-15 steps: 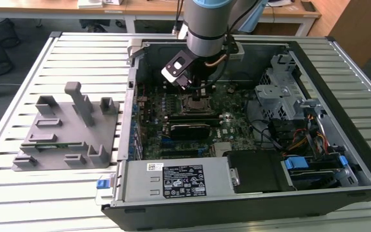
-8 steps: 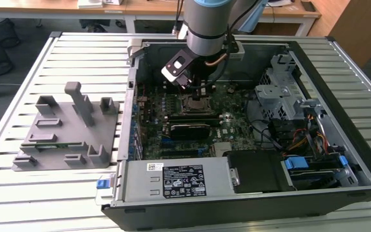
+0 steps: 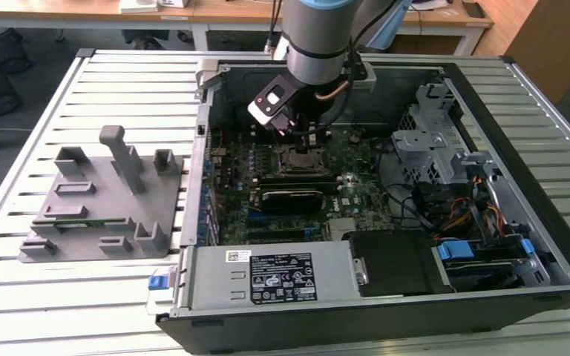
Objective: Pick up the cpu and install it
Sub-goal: 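Install the first cpu locking lever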
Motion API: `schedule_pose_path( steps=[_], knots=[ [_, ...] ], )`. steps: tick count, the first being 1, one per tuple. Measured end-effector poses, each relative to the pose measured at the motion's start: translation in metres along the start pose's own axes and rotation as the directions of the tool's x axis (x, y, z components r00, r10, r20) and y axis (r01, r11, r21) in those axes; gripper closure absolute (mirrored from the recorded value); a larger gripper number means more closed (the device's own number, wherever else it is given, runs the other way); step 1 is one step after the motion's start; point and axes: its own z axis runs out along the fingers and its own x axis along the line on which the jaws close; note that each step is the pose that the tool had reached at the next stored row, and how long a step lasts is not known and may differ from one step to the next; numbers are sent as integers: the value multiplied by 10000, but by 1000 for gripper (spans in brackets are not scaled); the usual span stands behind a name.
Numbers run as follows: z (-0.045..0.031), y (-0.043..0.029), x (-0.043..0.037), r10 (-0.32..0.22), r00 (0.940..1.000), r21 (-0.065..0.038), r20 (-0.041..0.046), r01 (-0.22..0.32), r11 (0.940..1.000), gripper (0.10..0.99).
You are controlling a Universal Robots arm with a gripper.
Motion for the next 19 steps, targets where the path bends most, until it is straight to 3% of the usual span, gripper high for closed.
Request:
schedule_pose_path(
  steps=[4, 6, 19],
  knots=[
    [-8, 0, 1, 0, 10000, -1, -2, 0, 10000, 980],
    [-66, 2, 5, 0, 10000, -1, -2, 0, 10000, 980],
    [-91, 2, 7, 1, 10000, 0, 1, -1, 10000, 980]
  ],
)
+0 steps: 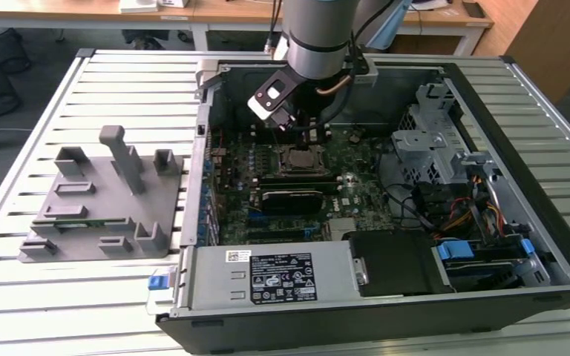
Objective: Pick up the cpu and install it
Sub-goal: 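Install the first cpu locking lever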
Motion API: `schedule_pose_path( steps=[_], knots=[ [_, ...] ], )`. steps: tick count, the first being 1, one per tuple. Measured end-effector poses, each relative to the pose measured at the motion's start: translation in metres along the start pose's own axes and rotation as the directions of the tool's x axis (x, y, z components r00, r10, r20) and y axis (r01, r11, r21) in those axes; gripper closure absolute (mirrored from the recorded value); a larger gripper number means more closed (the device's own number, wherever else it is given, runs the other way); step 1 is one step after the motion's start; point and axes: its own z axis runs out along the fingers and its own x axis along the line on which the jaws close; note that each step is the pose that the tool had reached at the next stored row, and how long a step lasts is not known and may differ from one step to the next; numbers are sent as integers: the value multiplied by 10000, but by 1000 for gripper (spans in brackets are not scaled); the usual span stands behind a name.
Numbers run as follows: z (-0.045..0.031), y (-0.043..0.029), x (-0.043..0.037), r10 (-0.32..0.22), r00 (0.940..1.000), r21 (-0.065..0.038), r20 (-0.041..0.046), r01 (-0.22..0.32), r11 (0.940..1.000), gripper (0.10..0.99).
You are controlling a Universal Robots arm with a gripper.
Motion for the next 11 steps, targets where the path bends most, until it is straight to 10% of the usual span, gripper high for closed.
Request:
schedule_pose_path(
  steps=[11],
  knots=[
    [-254, 1, 20, 3, 10000, -1, -2, -3, 10000, 980]
  ],
)
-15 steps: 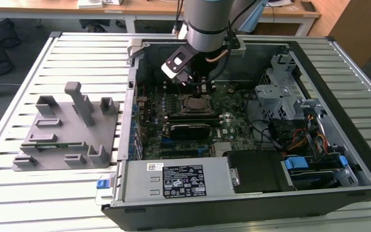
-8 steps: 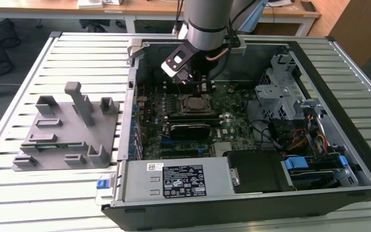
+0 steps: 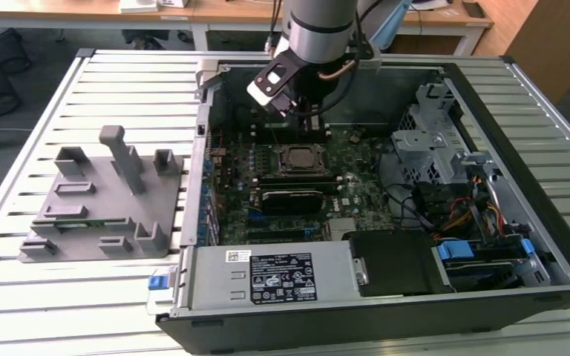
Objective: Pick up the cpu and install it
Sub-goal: 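Install the first cpu locking lever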
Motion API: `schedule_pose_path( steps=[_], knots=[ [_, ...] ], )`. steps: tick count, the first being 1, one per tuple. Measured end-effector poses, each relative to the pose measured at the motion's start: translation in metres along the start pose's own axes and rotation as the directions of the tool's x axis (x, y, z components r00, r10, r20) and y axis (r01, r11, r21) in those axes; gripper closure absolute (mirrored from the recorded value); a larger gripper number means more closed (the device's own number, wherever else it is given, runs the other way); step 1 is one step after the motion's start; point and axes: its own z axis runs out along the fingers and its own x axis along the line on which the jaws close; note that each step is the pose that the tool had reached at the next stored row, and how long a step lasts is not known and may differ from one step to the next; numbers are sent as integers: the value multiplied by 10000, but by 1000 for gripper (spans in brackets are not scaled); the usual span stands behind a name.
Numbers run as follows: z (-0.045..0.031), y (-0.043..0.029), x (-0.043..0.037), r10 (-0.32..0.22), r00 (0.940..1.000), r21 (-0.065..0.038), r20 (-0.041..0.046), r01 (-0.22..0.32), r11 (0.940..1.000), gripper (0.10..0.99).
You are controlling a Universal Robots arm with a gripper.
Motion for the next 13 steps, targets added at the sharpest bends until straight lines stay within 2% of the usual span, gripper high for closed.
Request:
schedule_pose_path(
  steps=[4, 7, 10, 13],
  knots=[
    [-101, 0, 7, 0, 10000, -1, 0, 0, 10000, 980],
    [-110, 0, 8, -35, 10000, 1, -3, 35, 10000, 980],
    [-111, 0, 8, -465, 9989, 35, -2, 465, 9989, 980],
    [-110, 0, 8, -1011, 9949, 77, -7, 1011, 9948, 980]
  ],
)
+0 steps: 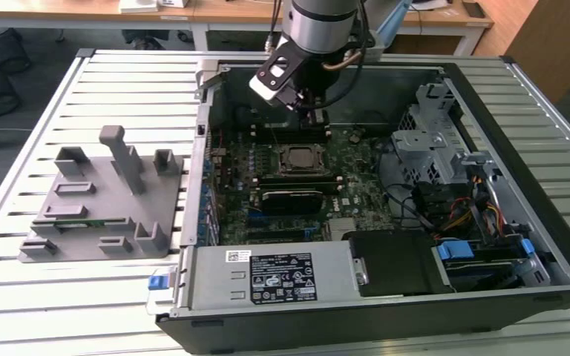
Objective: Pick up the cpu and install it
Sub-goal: 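Install the first cpu locking lever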
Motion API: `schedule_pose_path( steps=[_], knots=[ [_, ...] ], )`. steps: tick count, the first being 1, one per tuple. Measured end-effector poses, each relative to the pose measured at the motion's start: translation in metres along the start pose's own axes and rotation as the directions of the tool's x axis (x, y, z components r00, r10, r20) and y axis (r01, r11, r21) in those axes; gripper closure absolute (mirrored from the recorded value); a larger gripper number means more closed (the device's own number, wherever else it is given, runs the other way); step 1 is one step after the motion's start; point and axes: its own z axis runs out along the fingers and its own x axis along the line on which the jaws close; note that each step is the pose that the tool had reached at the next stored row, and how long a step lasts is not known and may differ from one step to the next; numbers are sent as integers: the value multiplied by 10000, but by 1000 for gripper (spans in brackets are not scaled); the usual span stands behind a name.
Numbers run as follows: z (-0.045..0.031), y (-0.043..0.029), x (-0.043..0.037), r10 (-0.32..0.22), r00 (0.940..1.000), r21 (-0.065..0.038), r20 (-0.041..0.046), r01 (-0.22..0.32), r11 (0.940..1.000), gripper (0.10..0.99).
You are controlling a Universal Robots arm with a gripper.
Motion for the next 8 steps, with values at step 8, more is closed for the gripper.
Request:
schedule_pose_path(
  steps=[8],
  knots=[
    [5, 0, 0, -1452, 9894, 109, -14, 1452, 9893, 980]
  ],
)
